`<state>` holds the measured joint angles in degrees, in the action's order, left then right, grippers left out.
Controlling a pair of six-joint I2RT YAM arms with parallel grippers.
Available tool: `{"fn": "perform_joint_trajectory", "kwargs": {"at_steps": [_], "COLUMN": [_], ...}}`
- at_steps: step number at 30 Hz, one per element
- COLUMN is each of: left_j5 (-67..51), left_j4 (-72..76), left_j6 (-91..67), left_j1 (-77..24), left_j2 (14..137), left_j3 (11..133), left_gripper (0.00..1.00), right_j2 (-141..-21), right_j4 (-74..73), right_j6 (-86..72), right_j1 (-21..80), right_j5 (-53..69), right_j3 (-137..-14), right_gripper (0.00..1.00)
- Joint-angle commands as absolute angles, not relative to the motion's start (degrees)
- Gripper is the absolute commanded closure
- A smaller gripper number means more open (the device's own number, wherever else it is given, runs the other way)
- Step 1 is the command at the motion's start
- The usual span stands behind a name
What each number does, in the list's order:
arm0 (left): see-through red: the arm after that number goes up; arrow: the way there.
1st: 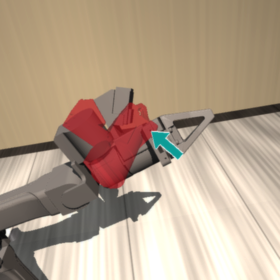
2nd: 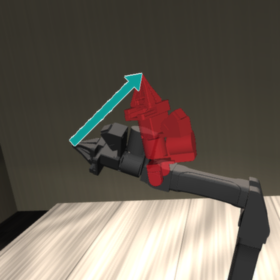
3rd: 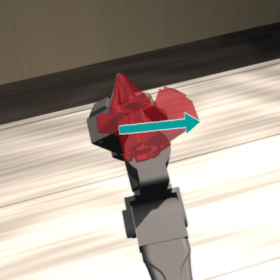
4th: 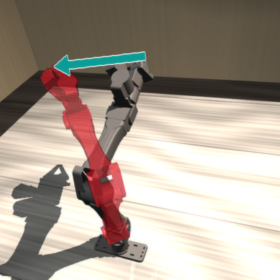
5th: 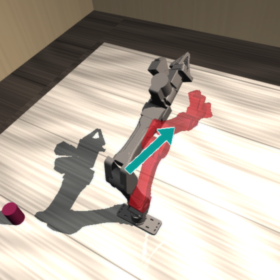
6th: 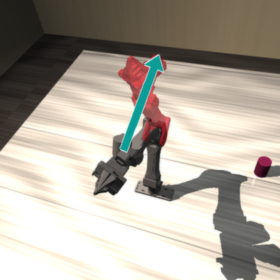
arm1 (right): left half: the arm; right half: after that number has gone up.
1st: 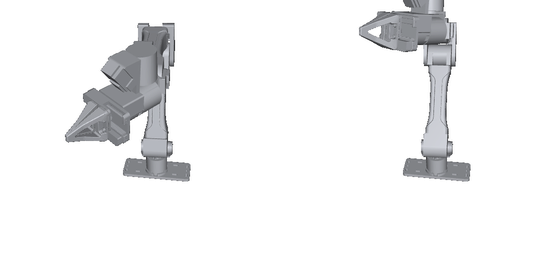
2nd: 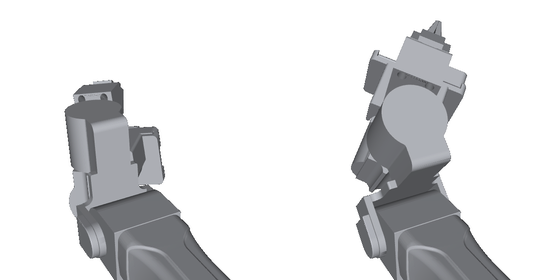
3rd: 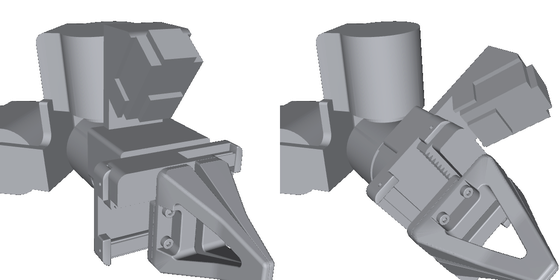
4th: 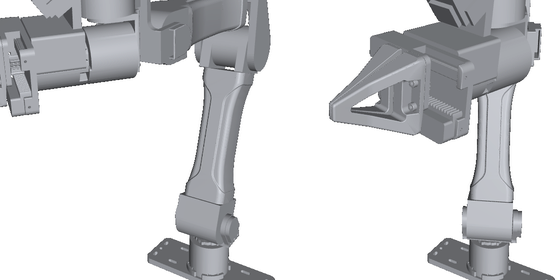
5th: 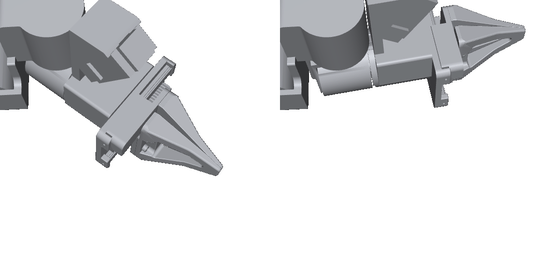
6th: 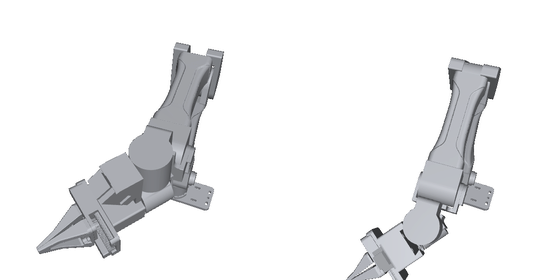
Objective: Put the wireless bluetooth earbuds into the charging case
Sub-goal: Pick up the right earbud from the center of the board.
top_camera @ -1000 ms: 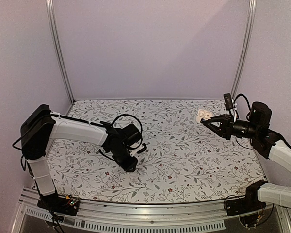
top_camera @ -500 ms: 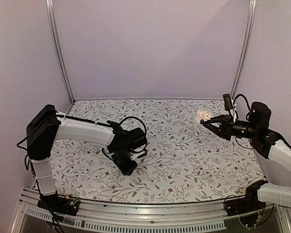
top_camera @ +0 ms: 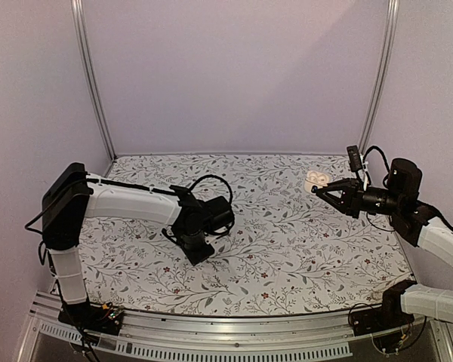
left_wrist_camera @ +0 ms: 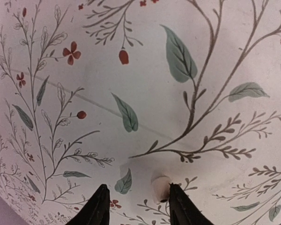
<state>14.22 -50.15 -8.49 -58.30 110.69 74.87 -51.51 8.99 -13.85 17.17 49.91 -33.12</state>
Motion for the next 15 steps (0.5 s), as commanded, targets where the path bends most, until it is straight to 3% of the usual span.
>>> {"fn": "perform_joint_trajectory", "kwargs": {"at_steps": [1,15], "left_j5": [14.5,7.5], "left_j4": [-50.5,-51.4], "left_j6": [-7.1,-5.8], "left_j1": [-59.1,-59.0], "left_j2": [109.2,111.1], "left_j3": [76.0,77.0], "left_gripper": [0.61,0.65], "right_j2": [-51.3,-51.4], "right_j4": [8.7,8.4], "right_j6": [-12.9,-12.8], "right_j1": [16.9,16.9], "right_j5": [50.3,50.5], "right_j3": [-34.3,-34.4], "right_gripper": [1.0,1.0]}}
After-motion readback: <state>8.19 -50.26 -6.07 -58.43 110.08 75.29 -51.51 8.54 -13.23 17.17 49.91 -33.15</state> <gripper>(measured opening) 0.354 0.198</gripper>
